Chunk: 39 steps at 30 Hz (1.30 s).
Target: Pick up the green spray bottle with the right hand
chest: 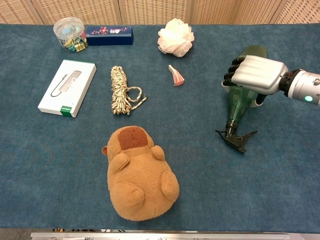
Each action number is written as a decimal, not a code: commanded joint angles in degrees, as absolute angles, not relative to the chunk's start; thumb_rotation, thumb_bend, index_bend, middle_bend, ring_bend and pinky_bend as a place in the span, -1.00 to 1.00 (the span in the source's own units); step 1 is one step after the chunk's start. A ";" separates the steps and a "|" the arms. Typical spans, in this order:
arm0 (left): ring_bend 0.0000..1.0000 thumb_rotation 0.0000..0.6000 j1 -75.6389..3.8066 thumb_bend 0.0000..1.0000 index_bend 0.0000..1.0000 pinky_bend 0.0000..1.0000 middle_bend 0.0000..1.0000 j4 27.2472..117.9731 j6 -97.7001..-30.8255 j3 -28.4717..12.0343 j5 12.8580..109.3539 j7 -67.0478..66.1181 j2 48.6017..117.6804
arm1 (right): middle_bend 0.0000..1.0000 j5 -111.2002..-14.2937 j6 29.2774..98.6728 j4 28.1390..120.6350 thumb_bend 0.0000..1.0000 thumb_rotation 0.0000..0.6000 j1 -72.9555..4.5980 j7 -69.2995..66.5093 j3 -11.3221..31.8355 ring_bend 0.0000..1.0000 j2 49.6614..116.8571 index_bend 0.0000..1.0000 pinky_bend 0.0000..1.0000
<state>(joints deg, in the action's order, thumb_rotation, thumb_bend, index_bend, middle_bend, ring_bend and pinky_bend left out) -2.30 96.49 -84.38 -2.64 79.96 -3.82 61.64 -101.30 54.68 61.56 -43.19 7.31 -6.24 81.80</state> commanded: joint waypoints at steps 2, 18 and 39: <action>-0.41 1.00 -2.29 -0.84 -0.41 -0.22 -0.23 96.54 -84.40 -2.62 80.02 -3.96 61.66 | 0.08 -100.72 55.98 62.83 -0.98 1.00 -42.70 7.18 -5.75 -0.18 80.80 -0.03 -0.55; -0.41 1.00 -2.31 -0.84 -0.41 -0.22 -0.23 96.71 -84.46 -2.44 80.55 -4.57 61.84 | 0.08 -91.37 63.52 76.01 -0.98 1.00 -36.38 -1.76 -0.82 -0.18 73.97 -0.03 -0.52; -0.41 1.00 -2.43 -0.84 -0.41 -0.22 -0.23 96.60 -83.99 -2.53 80.16 -4.37 61.72 | 0.06 -89.97 76.57 68.57 -0.98 1.00 -26.78 -56.86 0.65 -0.18 84.08 -0.03 -0.52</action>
